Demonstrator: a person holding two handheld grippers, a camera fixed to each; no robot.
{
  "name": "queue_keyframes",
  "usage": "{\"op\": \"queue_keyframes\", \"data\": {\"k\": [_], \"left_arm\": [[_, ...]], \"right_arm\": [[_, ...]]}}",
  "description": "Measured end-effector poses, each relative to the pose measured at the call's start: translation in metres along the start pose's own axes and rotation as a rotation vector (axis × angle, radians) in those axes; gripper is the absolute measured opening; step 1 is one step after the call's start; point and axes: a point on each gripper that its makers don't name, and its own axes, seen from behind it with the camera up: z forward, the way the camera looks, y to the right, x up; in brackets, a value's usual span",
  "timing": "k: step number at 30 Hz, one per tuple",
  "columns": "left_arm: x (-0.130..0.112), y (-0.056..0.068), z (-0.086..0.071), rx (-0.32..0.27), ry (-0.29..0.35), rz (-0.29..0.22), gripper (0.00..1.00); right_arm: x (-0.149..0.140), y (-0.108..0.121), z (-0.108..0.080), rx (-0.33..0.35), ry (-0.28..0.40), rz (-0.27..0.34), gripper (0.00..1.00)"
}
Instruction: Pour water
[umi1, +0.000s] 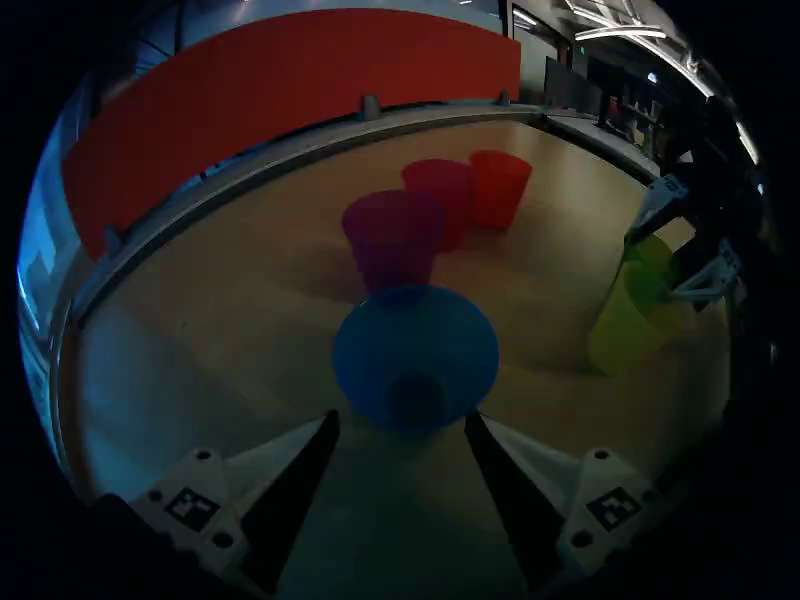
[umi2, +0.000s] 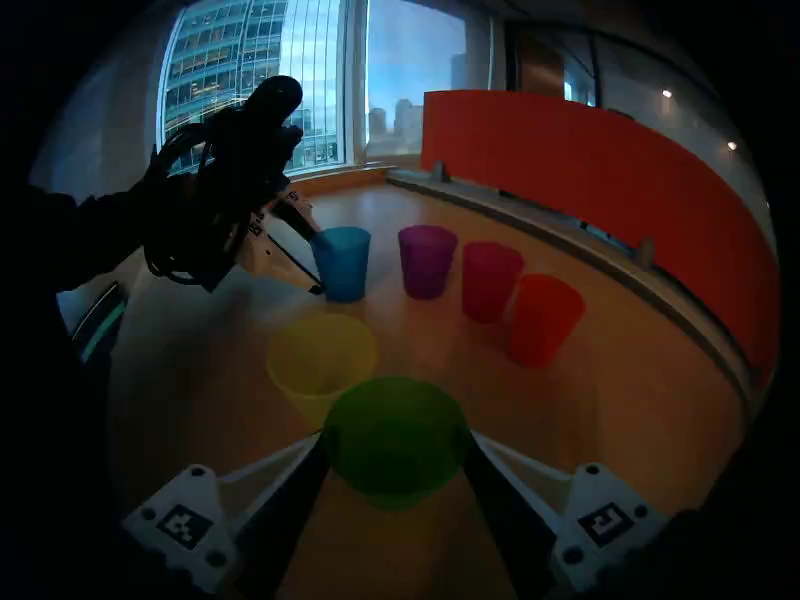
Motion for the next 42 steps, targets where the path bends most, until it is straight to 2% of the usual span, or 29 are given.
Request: {"op": "queue_keyframes", "data": {"k": [18,33,42], "left_arm": [[-0.002,-0.001,-0.032,0.017,0.056,-0.044,0.93],[-0.001,0.005,-0.049,0.028,0.087,-0.028,0.93],[0.003,0.005,-0.061,0.032,0.108,-0.037,0.93]], "right_arm": [[-0.006,-0.001,-0.005,-0.013,0.009,0.012,0.91],[-0.008,-0.001,-0.007,-0.025,0.006,0.012,0.91],[-0.009,-0.001,-0.006,-0.026,0.007,0.009,0.91]]}}
